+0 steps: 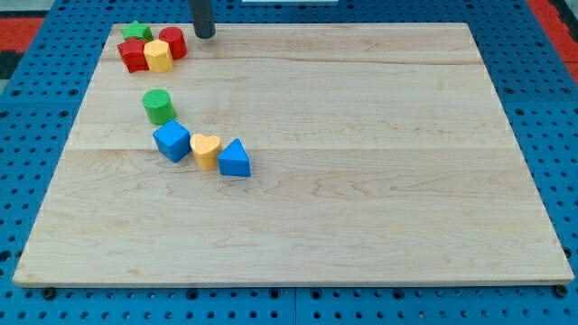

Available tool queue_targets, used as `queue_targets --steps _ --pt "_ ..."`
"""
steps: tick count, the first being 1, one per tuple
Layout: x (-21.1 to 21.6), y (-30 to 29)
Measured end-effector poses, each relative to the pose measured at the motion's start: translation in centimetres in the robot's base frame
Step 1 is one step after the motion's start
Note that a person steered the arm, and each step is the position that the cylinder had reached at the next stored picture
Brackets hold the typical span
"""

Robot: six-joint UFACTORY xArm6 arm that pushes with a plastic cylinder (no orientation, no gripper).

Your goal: Push green circle to the bottom left of the red star

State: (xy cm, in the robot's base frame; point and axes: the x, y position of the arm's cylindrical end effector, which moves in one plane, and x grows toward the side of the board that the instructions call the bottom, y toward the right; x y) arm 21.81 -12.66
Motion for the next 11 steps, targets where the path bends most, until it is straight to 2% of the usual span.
queue_targets --steps 3,4,5,6,7,8,9,10,11 --pt "0.0 0.8" --pt "0.0 6.8" --pt "2.8 16.4" --pt "8.5 20.9" --pt "14.0 22.7" --pt "18.6 17.9" --pt "21.2 15.4" --pt "22.1 14.4" --pt "19.0 15.3"
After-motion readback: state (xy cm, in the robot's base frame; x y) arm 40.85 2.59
